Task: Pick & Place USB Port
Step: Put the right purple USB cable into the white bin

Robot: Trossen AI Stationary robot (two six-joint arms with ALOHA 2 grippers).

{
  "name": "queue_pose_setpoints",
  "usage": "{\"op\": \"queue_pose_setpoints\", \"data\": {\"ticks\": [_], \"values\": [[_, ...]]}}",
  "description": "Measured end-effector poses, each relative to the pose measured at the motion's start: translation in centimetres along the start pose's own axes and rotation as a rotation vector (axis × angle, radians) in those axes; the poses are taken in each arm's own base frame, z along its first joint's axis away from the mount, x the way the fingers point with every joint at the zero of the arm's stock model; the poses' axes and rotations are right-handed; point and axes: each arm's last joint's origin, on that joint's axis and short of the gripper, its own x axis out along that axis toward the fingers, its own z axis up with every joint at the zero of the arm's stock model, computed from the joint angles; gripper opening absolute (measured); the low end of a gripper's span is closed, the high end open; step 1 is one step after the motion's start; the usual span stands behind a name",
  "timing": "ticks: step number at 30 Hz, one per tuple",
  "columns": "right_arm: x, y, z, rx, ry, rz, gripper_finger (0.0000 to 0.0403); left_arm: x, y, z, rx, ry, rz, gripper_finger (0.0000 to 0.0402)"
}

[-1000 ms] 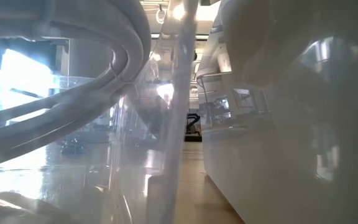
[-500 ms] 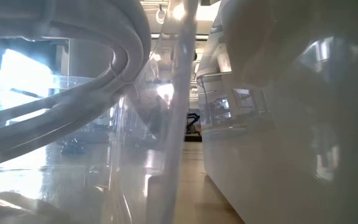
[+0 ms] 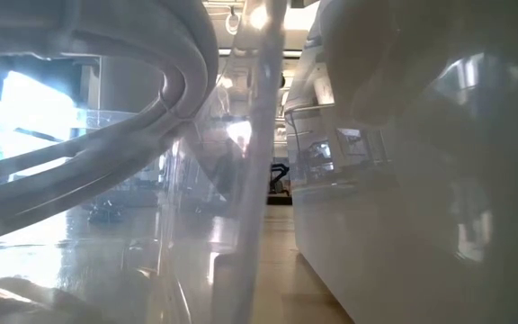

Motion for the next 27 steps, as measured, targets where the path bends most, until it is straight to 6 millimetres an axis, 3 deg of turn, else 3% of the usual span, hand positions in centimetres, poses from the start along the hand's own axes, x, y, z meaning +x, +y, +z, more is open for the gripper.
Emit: {"op": "queue_pose_setpoints", "data": {"ticks": [6, 13, 22, 27], "values": [[0.0, 0.2, 0.3, 0.002, 0.020, 0.010, 0.0149, 0.0, 0.0, 0.0, -0.004, 0.002, -0.001, 0.0122], [-1.7, -0.3, 1.7, -0.013, 0.069, -0.077, 0.0126, 0.0, 0.0, -0.1, -0.018, 0.009, -0.004, 0.0122], [-7.7, -1.9, 4.2, -0.090, 0.062, -0.203, 0.0074, -0.1, -0.1, -0.2, -0.038, 0.035, 0.021, 0.0122], [-11.6, -4.2, 5.1, -0.094, 0.101, -0.375, 0.0052, -0.1, 0.0, -0.3, -0.062, 0.059, 0.064, 0.0122]]}}
